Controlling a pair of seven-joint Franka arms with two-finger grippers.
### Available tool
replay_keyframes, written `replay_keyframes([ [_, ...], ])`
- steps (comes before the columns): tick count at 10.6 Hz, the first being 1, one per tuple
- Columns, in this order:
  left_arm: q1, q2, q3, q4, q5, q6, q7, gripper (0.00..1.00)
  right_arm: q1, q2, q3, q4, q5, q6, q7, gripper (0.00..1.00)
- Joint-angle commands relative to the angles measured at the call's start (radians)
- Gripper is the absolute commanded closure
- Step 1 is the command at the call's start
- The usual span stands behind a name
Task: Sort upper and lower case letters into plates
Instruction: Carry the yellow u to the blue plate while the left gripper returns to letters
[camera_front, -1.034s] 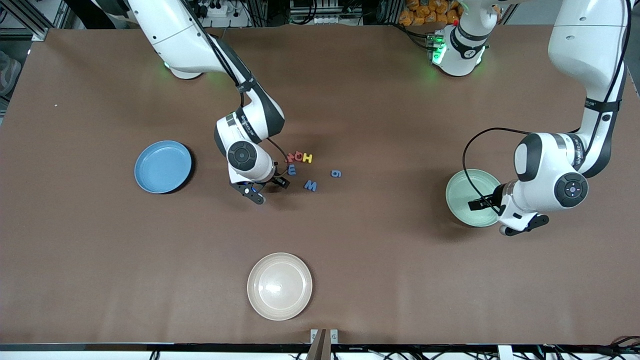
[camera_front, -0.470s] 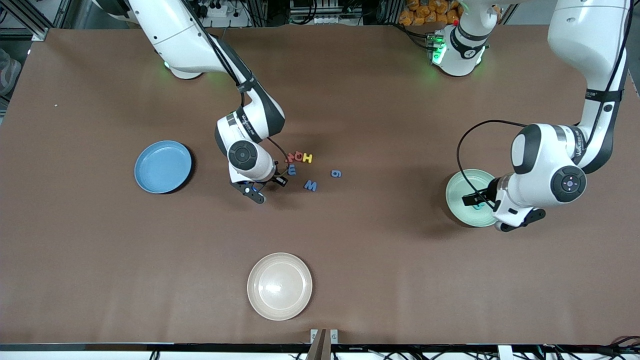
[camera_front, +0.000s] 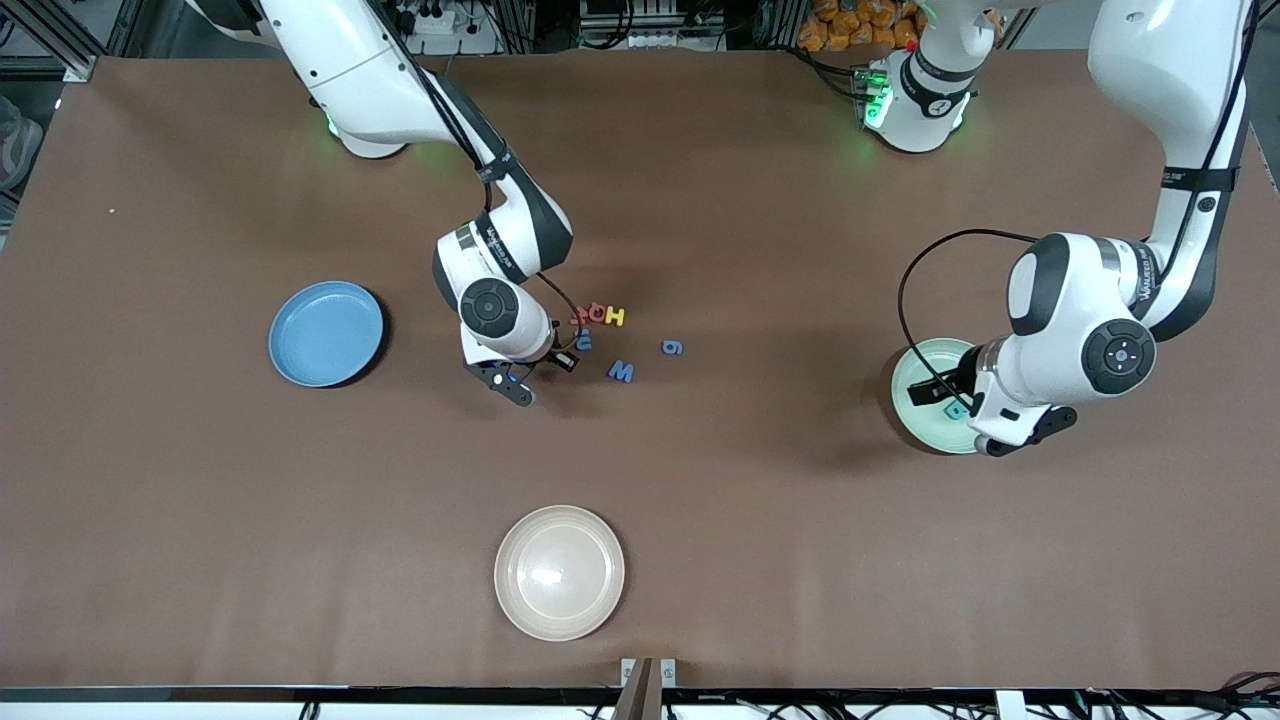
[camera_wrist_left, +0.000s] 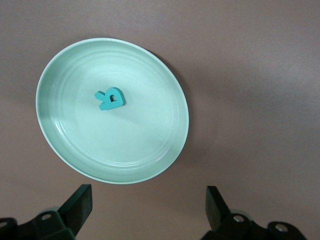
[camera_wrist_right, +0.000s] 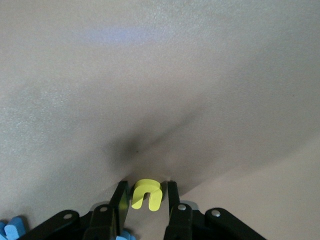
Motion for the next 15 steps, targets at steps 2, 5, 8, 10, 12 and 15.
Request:
replay_keyframes([
  [2,0.003,-0.013,-0.100,-0.007,0.021,-0.017,-0.222,0.00,0.010,-0.019,-0.005,-0.022,0.003,0.001,-0.002,0.80],
  [5,0.003,-0.013,-0.195,-0.004,0.018,-0.017,-0.395,0.00,-0.008,-0.019,-0.005,-0.004,0.005,-0.029,-0.036,0.83],
  [8,0.004,-0.015,-0.293,0.024,0.006,-0.017,-0.593,0.00,-0.089,-0.019,-0.002,0.085,0.016,-0.221,-0.137,0.83],
  [10,-0.025,-0.003,-0.341,0.034,0.000,-0.008,-0.737,0.00,-0.141,-0.039,-0.005,0.088,0.014,-0.314,-0.240,0.83],
  [12,-0.107,0.042,-0.341,0.086,-0.003,-0.003,-0.907,0.00,-0.229,-0.065,-0.008,0.094,0.011,-0.422,-0.368,0.83],
  [15,-0.216,0.114,-0.339,0.139,-0.016,0.082,-1.115,0.00,-0.381,-0.075,-0.014,0.103,-0.015,-0.566,-0.623,0.86],
])
